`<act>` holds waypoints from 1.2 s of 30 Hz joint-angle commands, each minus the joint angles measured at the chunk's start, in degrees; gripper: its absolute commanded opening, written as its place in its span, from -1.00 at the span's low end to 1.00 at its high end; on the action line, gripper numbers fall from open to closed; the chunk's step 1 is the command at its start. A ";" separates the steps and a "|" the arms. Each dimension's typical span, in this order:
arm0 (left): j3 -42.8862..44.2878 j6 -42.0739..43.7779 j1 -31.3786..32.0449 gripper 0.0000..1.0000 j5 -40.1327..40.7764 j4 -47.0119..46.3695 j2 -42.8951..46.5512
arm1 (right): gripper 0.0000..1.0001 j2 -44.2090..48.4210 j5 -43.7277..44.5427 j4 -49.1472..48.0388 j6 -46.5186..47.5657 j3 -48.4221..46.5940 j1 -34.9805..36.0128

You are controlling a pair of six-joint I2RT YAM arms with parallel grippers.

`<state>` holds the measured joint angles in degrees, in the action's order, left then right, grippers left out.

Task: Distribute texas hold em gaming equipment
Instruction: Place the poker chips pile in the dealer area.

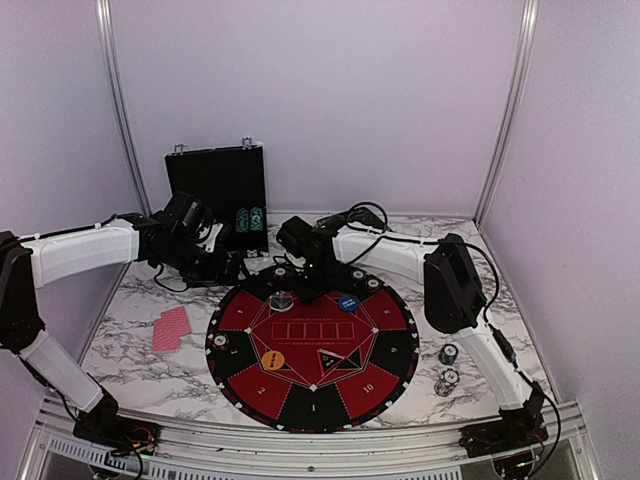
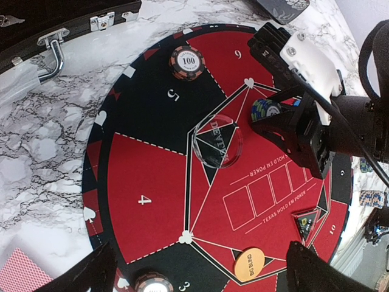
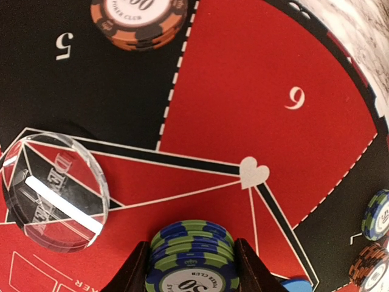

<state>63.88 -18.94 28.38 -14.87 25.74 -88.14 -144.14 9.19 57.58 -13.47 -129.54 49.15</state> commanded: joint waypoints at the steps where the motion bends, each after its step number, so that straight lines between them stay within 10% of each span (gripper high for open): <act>1: -0.25 0.11 -0.49 0.98 -0.90 -0.72 -0.03 | -0.57 -0.85 0.54 -0.19 0.62 -3.36 -0.50; 19: -0.23 0.03 -0.49 0.98 -2.28 -0.71 -1.23 | -0.49 -3.88 -1.58 -0.92 1.22 -5.99 -1.11; 36: 1.62 -0.59 1.42 0.98 -1.41 0.01 -5.26 | 0.17 -0.56 -2.97 -1.75 2.53 -6.21 -2.34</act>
<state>63.90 -19.14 29.04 -16.91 25.71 -92.14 -146.80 7.22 56.95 -11.70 -133.29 47.72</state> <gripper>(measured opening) 0.989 0.574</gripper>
